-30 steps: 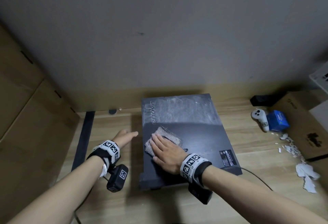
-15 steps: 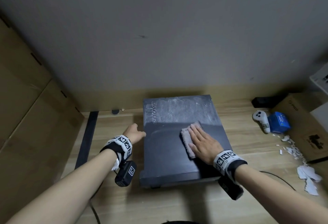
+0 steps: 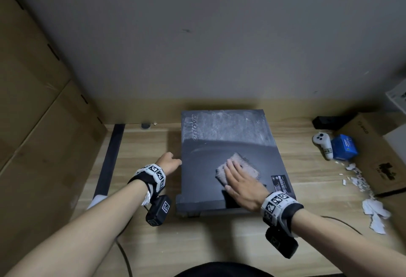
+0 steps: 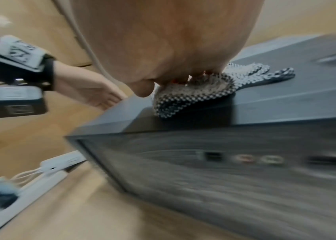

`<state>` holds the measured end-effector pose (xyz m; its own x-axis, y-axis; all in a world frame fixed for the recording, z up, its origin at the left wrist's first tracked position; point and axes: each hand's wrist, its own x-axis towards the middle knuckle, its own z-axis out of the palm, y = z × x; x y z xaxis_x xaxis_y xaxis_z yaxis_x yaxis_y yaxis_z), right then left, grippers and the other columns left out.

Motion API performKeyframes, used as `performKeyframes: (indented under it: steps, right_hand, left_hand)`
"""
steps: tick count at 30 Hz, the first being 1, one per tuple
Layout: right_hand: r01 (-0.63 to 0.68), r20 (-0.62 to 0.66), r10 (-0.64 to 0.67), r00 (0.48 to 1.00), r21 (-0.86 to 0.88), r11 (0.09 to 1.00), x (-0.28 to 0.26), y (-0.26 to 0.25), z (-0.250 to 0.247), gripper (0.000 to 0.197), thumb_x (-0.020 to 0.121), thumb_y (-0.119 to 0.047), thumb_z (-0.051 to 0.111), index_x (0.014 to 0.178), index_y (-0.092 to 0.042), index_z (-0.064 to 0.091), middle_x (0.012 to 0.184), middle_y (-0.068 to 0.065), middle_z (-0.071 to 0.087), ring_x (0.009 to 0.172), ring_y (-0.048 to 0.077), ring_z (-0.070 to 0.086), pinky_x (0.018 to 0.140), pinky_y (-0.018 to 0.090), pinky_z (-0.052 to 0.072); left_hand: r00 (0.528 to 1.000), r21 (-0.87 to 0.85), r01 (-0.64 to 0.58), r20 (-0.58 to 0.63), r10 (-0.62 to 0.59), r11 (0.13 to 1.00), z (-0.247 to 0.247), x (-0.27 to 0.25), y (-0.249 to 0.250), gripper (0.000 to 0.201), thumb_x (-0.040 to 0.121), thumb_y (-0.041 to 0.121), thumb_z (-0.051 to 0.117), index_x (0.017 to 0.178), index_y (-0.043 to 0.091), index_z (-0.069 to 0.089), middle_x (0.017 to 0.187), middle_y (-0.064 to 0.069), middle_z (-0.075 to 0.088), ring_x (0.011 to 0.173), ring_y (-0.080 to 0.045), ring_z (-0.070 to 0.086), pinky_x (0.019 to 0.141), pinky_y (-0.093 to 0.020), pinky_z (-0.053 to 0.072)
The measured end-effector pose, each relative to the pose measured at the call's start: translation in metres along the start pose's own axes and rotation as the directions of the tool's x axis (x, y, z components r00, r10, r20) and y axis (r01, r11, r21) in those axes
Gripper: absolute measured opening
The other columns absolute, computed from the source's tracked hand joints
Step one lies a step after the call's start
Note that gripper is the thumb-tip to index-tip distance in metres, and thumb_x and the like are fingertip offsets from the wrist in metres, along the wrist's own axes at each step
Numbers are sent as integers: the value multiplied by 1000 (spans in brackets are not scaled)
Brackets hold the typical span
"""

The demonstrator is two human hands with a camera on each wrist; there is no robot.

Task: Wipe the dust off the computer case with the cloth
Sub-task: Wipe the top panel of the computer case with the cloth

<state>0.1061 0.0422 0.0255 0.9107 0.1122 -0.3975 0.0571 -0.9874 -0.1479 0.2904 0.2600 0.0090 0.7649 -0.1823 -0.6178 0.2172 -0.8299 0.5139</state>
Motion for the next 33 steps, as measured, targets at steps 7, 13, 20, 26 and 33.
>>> performKeyframes:
  steps: [7, 13, 20, 26, 33]
  right_hand:
    - [193, 52, -190, 980, -57, 980, 79, -62, -9, 67, 105, -43, 23, 157, -7, 0, 165, 11, -10, 152, 24, -14, 125, 40, 0]
    - [127, -18, -132, 991, -165, 978, 120, -63, -34, 66, 105, -43, 19, 157, -3, 6, 165, 16, -1, 153, 27, -6, 122, 34, -9]
    - [3, -1, -4, 1000, -89, 996, 105, -8, -36, 68, 105, -46, 20, 157, -9, -5, 165, 8, -12, 151, 20, -15, 117, 31, -13]
    - [-240, 0, 240, 971, 15, 971, 59, 75, -18, 69, 104, -48, 14, 157, -9, -8, 165, 6, -15, 150, 19, -19, 123, 35, -7]
    - [-437, 10, 437, 899, 61, 897, 6, 118, 2, 69, 105, -45, 13, 155, -3, -8, 164, 14, -15, 151, 25, -17, 123, 35, -7]
  left_hand:
    - [999, -63, -18, -34, 16, 998, -10, -5, -22, 42, 87, 24, 60, 123, 2, 59, 119, -14, 63, 111, -29, 58, 90, -32, 43]
    - [989, -35, -110, -101, 106, 993, -27, -9, -15, 28, 80, 30, 58, 106, 18, 61, 112, -8, 61, 103, -24, 58, 98, -40, 45]
    - [931, 253, -331, -71, 359, 909, -33, -30, 20, 53, 94, 24, 46, 145, 13, 38, 149, -5, 40, 133, -24, 42, 107, -34, 35]
    - [874, 407, -471, 94, 478, 782, -10, -35, 38, 54, 95, 23, 44, 147, 8, 35, 155, -5, 31, 140, -21, 35, 113, -30, 28]
    - [814, 550, -567, 262, 519, 613, 14, -35, 52, 58, 97, 24, 41, 152, 13, 24, 162, -2, 12, 147, -19, 18, 118, -34, 23]
